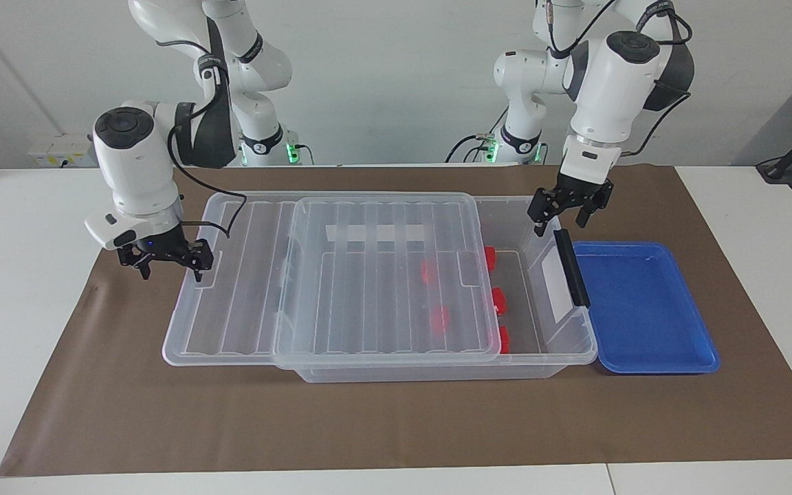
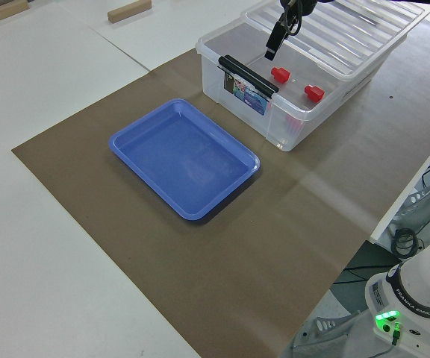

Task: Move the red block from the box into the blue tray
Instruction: 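Move the left gripper over the box toward a red block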

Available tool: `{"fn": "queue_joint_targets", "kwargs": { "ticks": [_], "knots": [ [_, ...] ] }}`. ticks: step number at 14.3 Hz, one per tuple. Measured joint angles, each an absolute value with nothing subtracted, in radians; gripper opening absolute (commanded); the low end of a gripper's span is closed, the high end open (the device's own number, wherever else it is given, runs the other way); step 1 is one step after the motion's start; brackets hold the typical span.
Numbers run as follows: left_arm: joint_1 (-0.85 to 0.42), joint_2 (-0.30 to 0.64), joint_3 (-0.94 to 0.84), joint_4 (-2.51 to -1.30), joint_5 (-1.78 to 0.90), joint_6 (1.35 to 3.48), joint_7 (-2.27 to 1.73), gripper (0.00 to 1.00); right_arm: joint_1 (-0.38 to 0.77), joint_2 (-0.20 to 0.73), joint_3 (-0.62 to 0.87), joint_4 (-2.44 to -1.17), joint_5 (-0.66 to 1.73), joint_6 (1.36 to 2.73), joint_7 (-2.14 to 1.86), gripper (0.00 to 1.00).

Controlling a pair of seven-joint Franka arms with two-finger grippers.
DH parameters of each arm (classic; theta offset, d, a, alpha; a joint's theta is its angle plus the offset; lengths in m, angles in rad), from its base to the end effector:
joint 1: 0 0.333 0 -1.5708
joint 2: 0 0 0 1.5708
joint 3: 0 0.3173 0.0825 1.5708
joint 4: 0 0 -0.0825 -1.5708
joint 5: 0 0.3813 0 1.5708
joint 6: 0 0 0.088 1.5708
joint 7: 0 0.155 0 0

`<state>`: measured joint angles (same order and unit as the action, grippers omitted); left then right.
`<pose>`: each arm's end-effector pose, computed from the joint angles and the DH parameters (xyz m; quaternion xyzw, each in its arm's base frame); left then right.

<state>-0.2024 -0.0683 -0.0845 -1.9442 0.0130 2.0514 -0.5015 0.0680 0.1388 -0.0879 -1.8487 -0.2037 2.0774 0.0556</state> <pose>0.5400 -0.1588 0.4820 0.9907 0.1041 0.0842 0.0254 0.6095 -0.0294 0.4128 0.9942 0.0084 0.0465 0.0962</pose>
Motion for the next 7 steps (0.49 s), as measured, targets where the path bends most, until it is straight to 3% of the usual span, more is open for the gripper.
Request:
{"fn": "queue_joint_targets", "kwargs": {
  "ticks": [7],
  "knots": [
    [-0.282, 0.013, -0.086, -1.962, 0.037, 2.151, -0.634, 1.0, 0.049, 0.139, -0.088, -1.849, -0.222, 2.072, 0.051, 1.0]
  ]
}}
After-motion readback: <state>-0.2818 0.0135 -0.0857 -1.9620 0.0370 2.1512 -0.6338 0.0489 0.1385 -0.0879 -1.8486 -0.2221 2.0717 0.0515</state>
